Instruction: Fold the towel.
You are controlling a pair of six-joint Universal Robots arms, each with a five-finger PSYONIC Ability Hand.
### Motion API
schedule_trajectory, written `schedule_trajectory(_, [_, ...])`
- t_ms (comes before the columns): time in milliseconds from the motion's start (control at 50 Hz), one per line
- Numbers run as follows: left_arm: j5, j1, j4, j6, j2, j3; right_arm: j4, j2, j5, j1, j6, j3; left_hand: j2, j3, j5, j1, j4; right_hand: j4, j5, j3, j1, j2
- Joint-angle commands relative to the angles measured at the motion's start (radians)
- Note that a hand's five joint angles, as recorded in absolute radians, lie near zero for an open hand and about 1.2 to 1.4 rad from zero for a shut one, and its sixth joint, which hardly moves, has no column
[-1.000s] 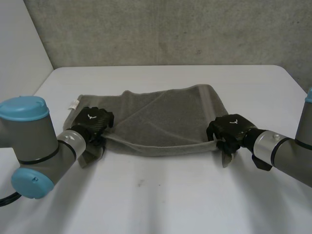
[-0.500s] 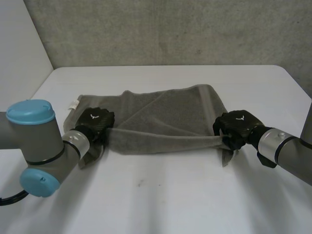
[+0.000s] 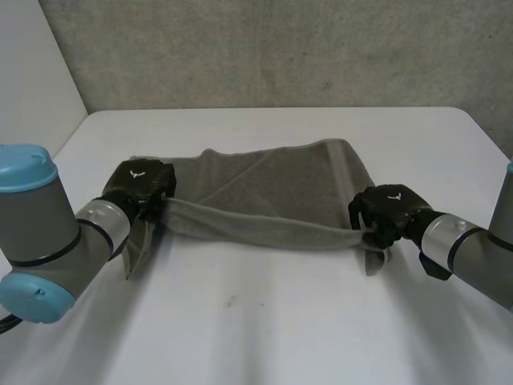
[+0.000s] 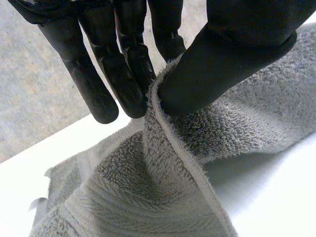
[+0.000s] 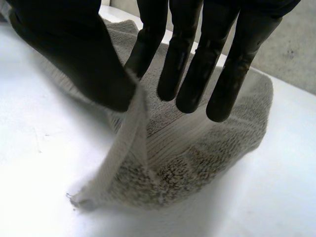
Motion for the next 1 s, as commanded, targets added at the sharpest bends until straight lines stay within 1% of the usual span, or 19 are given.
schedule_trajectory(20, [-0.001,0.0,-0.008,0.0,-0.014,0.008,-0.011,0.026,0.002,-0.003,0.084,0.003,0.18,0.18,0.193,0.204,0.179,-0.233,-0.239,-0.222,-0.353,-0.223])
schedule_trajectory(80, [-0.001,0.0,-0.008,-0.002,-0.013,0.013,-0.011,0.027,0.006,-0.003,0.085,0.004,0.18,0.18,0.193,0.204,0.179,-0.254,-0.26,-0.243,-0.374,-0.243])
schedule_trajectory(180, [-0.002,0.019,-0.009,-0.004,0.0,0.018,-0.013,0.041,0.061,-0.003,0.079,0.003,0.18,0.18,0.193,0.204,0.179,-0.233,-0.24,-0.223,-0.353,-0.223])
schedule_trajectory(280, [-0.004,0.039,-0.009,-0.004,0.001,0.018,-0.013,0.046,0.087,-0.007,0.073,0.004,0.18,0.18,0.193,0.204,0.179,-0.189,-0.196,-0.179,-0.31,-0.179])
schedule_trajectory(400, [-0.004,0.046,-0.009,-0.004,-0.003,0.018,-0.016,0.044,0.098,-0.013,0.071,0.008,0.18,0.18,0.193,0.204,0.179,-0.081,-0.087,-0.07,-0.201,-0.07])
schedule_trajectory(520, [-0.006,0.052,-0.009,-0.004,-0.005,0.018,-0.016,0.046,0.098,-0.013,0.071,0.015,0.18,0.18,0.193,0.204,0.179,-0.072,-0.078,-0.061,-0.192,-0.061])
schedule_trajectory(580, [-0.006,0.053,-0.008,-0.004,-0.003,0.018,-0.016,0.047,0.097,-0.013,0.07,0.015,0.18,0.18,0.193,0.204,0.179,0.01,0.004,0.021,-0.11,0.021])
schedule_trajectory(600, [-0.006,0.053,-0.009,-0.004,-0.005,0.018,-0.016,0.047,0.095,-0.013,0.07,0.017,0.18,0.18,0.193,0.204,0.179,0.109,0.103,0.12,-0.011,0.12])
schedule_trajectory(620, [-0.006,0.053,-0.009,-0.004,-0.005,0.018,-0.016,0.047,0.095,-0.013,0.07,0.017,0.18,0.18,0.193,0.204,0.179,0.11,0.104,0.121,-0.01,0.121])
schedule_trajectory(660, [-0.006,0.053,-0.011,-0.004,-0.005,0.013,-0.021,0.043,0.094,-0.014,0.073,0.017,0.18,0.18,0.193,0.204,0.179,0.46,0.453,0.471,0.34,0.47])
schedule_trajectory(740, [-0.004,0.053,-0.014,-0.002,-0.003,0.004,-0.036,0.021,0.094,-0.014,0.081,0.014,0.18,0.18,0.193,0.204,0.179,0.462,0.455,0.472,0.341,0.472])
schedule_trajectory(800, [-0.004,0.05,-0.029,0.0,0.003,-0.002,-0.053,-0.033,0.098,-0.014,0.065,0.004,0.18,0.18,0.193,0.204,0.179,0.462,0.455,0.472,0.341,0.472])
schedule_trajectory(820, [-0.004,0.05,-0.051,0.001,0.003,-0.004,-0.053,-0.078,0.098,-0.016,0.059,-0.003,0.18,0.18,0.193,0.204,0.179,0.462,0.455,0.472,0.341,0.472])
schedule_trajectory(840, [-0.004,0.05,-0.051,0.001,0.003,-0.004,-0.053,-0.079,0.098,-0.016,0.059,-0.003,0.18,0.18,0.193,0.204,0.179,0.462,0.455,0.472,0.341,0.472])
schedule_trajectory(880, [-0.001,0.047,-0.118,0.007,0.027,-0.001,-0.044,-0.187,0.092,-0.02,0.038,-0.017,0.18,0.18,0.193,0.204,0.179,0.462,0.455,0.472,0.341,0.472])
schedule_trajectory(900, [-0.001,0.047,-0.118,0.007,0.027,-0.001,-0.044,-0.188,0.092,-0.02,0.038,-0.017,0.18,0.18,0.193,0.204,0.179,0.462,0.455,0.472,0.341,0.472])
schedule_trajectory(940, [0.004,0.05,-0.201,0.006,0.099,0.008,-0.028,-0.282,0.087,-0.019,0.013,-0.038,0.18,0.18,0.193,0.204,0.179,0.462,0.455,0.472,0.341,0.472])
schedule_trajectory(960, [0.004,0.05,-0.201,0.006,0.099,0.008,-0.028,-0.283,0.087,-0.019,0.013,-0.038,0.18,0.18,0.193,0.204,0.179,0.462,0.455,0.472,0.341,0.472])
schedule_trajectory(1000, [0.005,0.049,-0.273,0.01,0.176,0.019,0.049,-0.37,0.084,-0.016,-0.027,-0.09,0.18,0.18,0.193,0.204,0.179,0.462,0.455,0.472,0.341,0.472])
